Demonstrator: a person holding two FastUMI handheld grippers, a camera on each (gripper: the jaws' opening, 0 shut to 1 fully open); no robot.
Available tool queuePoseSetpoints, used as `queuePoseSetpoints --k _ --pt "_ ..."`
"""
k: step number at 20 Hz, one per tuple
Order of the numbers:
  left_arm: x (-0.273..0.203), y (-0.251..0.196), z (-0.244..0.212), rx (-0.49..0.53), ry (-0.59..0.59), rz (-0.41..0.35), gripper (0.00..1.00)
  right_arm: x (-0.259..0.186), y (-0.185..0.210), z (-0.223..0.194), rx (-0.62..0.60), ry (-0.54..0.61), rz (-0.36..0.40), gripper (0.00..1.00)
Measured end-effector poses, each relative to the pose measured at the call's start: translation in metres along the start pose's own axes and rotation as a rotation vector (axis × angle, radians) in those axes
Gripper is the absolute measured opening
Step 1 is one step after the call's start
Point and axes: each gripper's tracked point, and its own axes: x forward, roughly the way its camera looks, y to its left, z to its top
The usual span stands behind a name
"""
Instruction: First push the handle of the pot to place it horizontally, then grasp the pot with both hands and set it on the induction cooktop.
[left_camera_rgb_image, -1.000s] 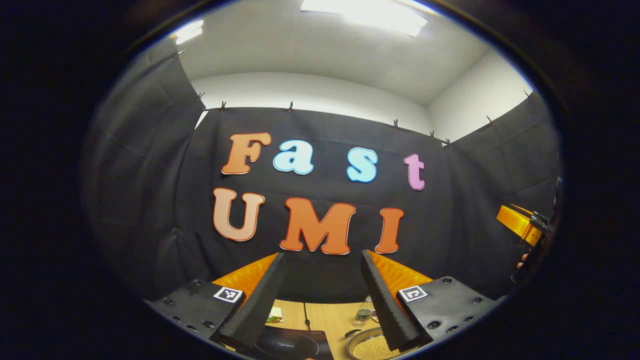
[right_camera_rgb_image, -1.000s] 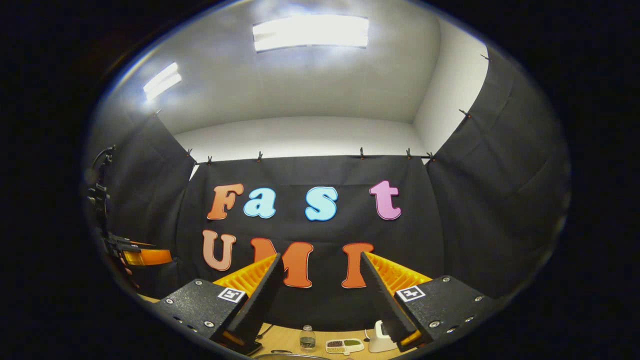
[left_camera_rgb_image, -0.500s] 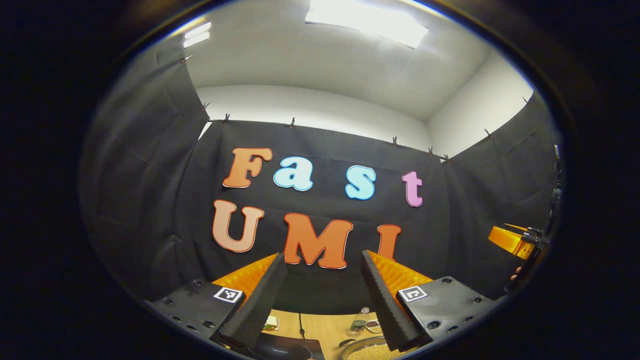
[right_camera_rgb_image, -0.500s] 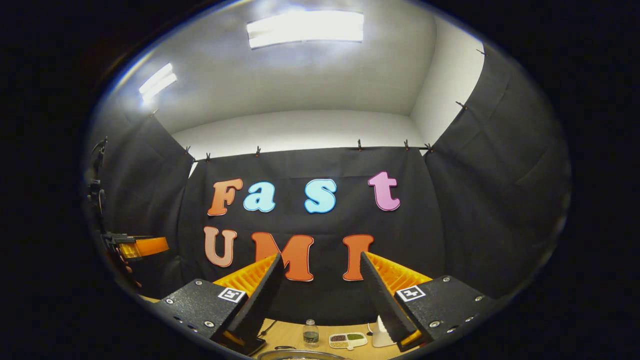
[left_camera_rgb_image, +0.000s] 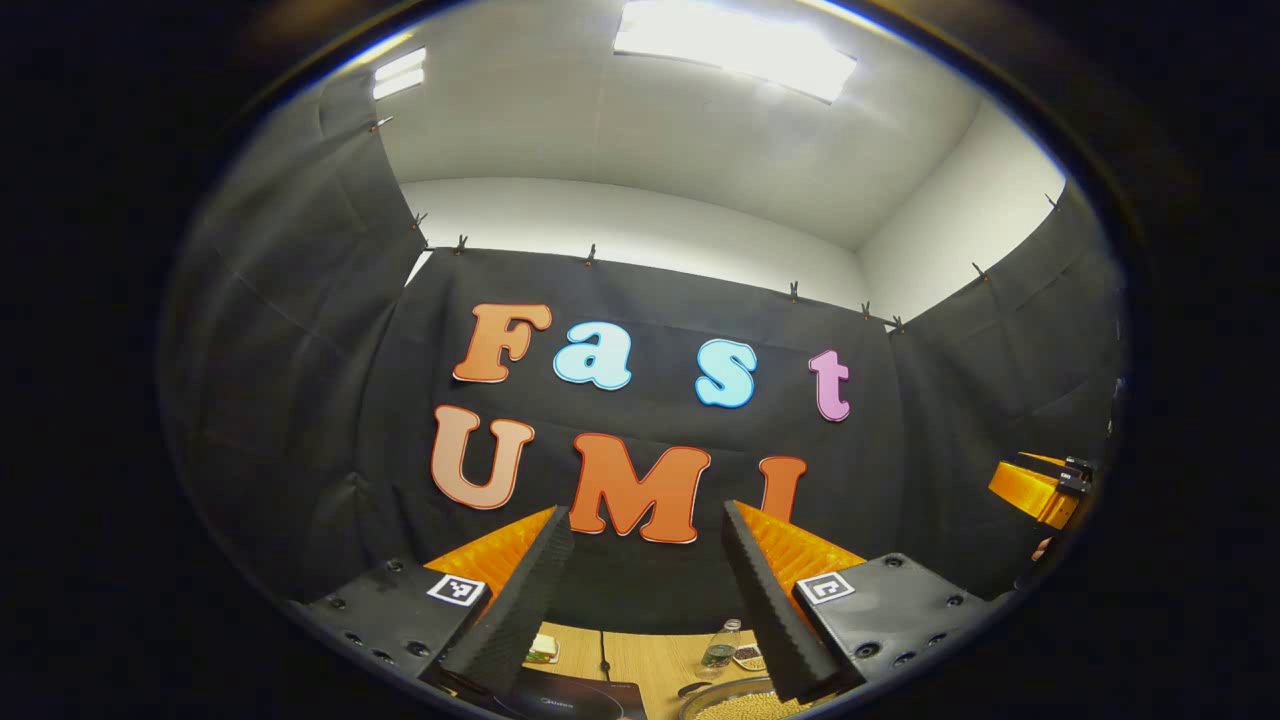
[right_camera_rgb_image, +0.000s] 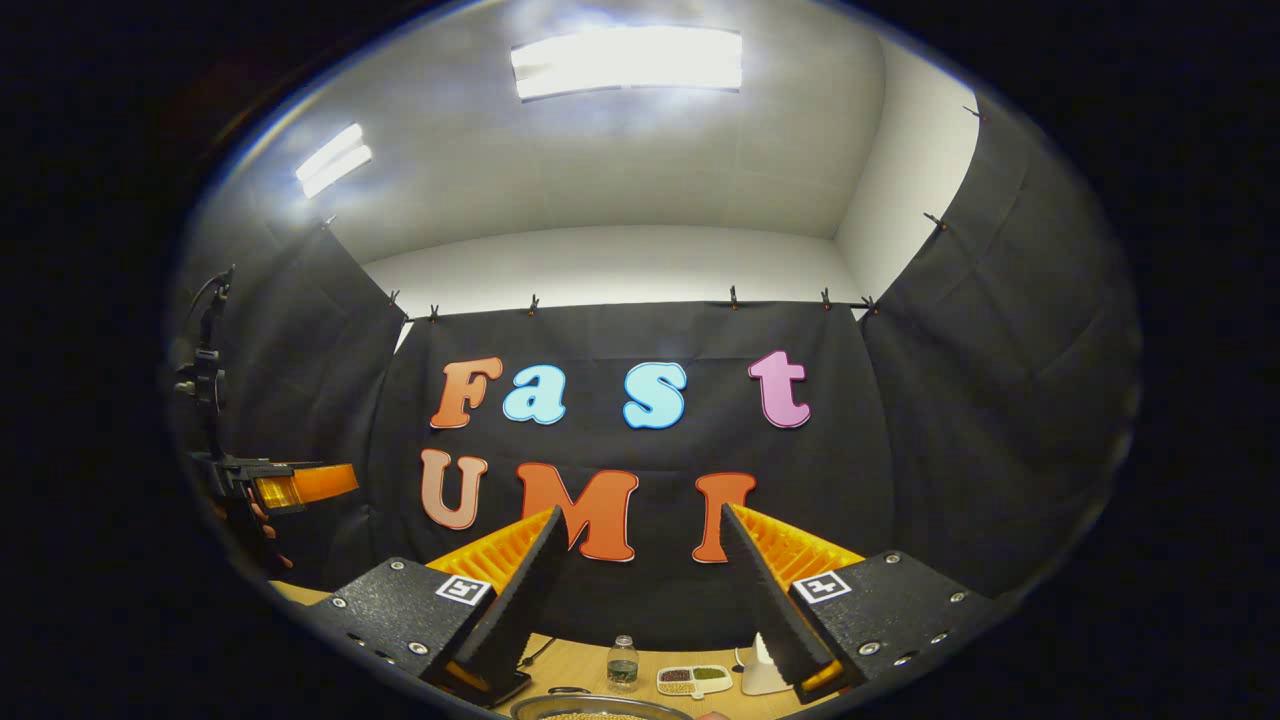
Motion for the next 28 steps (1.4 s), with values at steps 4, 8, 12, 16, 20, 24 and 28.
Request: queuePoseSetpoints --k 4,8,12,16,20,24,28 --pt "0.000 -0.004 -0.009 0.002 0.017 -0.001 0.97 -0.010 -0.003 -0.022 -0.001 0.055 -0.003 0.94" --pt "-0.001 -0.002 -0.011 0.018 0.015 0.011 0.98 -0.022 -0.003 -0.052 0.012 0.143 0.013 0.94" --pt "-0.002 -0.002 -0.016 0.028 0.025 0.017 0.98 -0.033 -0.007 -0.082 0.010 0.223 0.016 0.91" --pt "-0.002 -0.002 -0.026 0.034 0.047 0.017 0.97 -0.049 -0.006 -0.111 0.012 0.288 0.036 0.86" --pt "-0.006 -0.003 -0.023 0.071 0.031 0.028 0.97 -0.063 -0.004 -0.157 -0.011 0.409 0.080 0.82" --pt "-0.008 -0.004 -0.023 0.087 0.017 0.039 0.97 -0.086 0.009 -0.198 0.030 0.523 0.131 0.63" --pt "-0.007 -0.003 -0.031 0.089 0.037 0.044 0.98 -0.106 0.022 -0.241 0.031 0.650 0.182 0.43"
